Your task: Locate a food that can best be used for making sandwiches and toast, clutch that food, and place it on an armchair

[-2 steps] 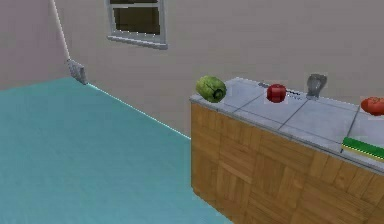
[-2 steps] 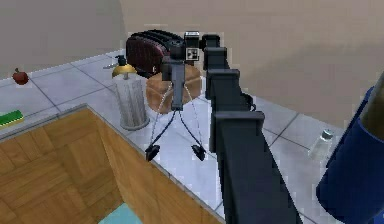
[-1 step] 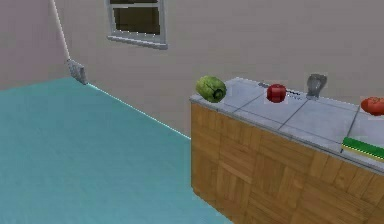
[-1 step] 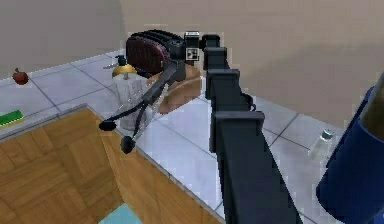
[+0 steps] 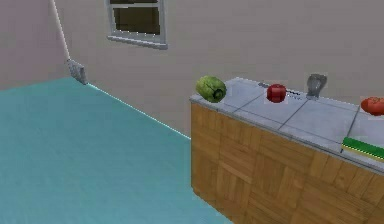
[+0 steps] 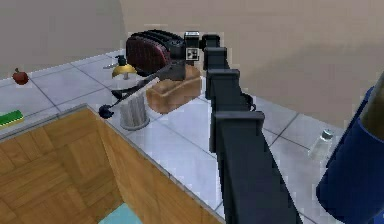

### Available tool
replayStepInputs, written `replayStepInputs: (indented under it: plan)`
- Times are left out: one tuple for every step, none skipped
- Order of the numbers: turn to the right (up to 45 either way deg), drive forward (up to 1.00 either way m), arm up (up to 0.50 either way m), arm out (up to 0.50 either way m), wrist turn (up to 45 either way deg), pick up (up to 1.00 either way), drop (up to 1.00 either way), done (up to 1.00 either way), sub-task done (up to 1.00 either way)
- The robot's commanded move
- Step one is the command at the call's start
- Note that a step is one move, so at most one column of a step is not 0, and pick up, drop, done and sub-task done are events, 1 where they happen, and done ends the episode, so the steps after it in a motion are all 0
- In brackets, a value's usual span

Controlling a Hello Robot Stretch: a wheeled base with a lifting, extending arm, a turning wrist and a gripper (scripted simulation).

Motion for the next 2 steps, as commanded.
replayStepInputs:
  plan:
    - [0.0, 0.00, 0.00, 0.00, 45.0, 0.00, 0.00, 0.00, 0.00]
    - [0.0, 0.00, 0.00, 0.00, 18.0, 0.00, 0.00, 0.00, 0.00]
